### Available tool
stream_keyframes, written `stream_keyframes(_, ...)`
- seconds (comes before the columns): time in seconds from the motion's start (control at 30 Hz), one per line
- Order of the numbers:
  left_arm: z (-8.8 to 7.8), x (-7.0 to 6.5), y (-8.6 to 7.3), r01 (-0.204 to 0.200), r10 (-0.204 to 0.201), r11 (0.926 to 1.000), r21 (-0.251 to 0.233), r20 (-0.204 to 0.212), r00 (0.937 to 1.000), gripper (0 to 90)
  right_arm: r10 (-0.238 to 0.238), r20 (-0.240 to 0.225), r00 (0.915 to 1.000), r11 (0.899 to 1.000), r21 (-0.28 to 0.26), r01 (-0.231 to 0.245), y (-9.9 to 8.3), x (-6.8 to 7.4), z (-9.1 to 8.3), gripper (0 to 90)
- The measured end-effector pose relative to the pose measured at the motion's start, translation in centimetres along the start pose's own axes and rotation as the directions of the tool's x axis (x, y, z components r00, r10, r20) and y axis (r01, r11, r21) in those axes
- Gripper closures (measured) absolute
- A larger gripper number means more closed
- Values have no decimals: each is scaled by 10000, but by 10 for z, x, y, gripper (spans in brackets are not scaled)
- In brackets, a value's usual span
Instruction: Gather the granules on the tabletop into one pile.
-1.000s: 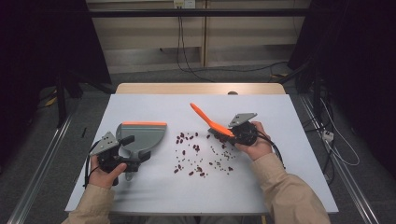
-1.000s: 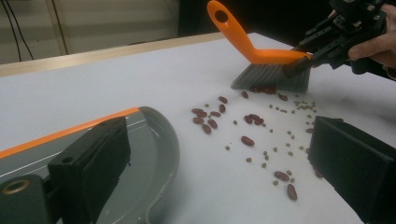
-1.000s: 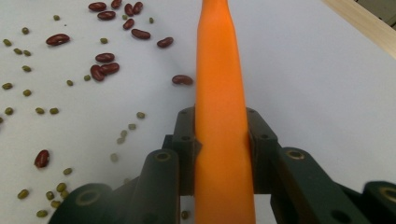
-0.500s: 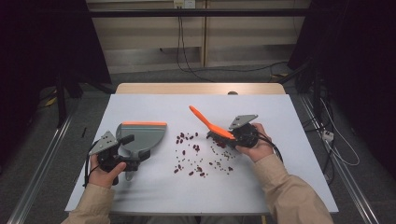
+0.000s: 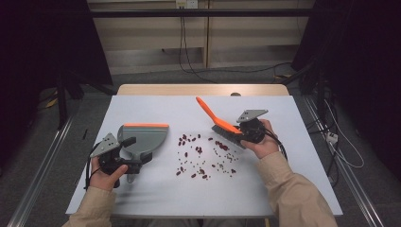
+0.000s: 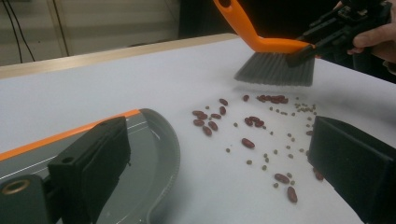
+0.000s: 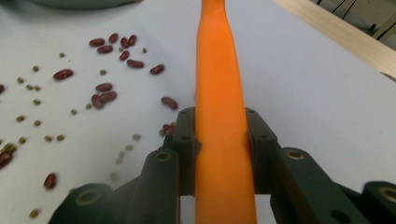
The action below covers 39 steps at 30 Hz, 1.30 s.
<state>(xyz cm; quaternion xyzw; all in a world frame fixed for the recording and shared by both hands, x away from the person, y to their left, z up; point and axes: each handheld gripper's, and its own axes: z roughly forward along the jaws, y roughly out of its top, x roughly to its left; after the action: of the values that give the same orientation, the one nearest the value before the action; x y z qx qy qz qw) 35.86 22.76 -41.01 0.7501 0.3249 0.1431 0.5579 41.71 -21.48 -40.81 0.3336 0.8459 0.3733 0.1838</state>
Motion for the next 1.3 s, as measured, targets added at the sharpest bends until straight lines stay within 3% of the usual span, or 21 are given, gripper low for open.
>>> stream_keyframes(0.2,-1,0,0,34,-34,10000,-28,-58,10000,57,47,70,10000,9997,-257,-45,8,-9,16,710)
stream_keyframes(0.43,0,1,0,77,-77,10000,5,-47,10000,57,-558,70,9984,9983,-178,559,21,-14,41,710)
stream_keyframes(0.63,-1,1,0,95,-95,10000,3,-76,9999,57,-843,-352,9958,9964,-105,840,21,-14,57,710)
stream_keyframes(0.73,-1,2,-1,84,-84,10000,28,-106,9999,57,-1348,-498,9896,9908,26,1351,22,-6,56,710)
stream_keyframes(0.87,-4,3,-1,99,-99,9999,-13,-177,9998,57,-1684,-764,9828,9857,-23,1687,18,2,51,709)
stream_keyframes(1.3,-5,1,0,109,-110,9999,-61,-169,9998,57,-2211,-1436,9646,9751,-175,2209,6,28,31,709)
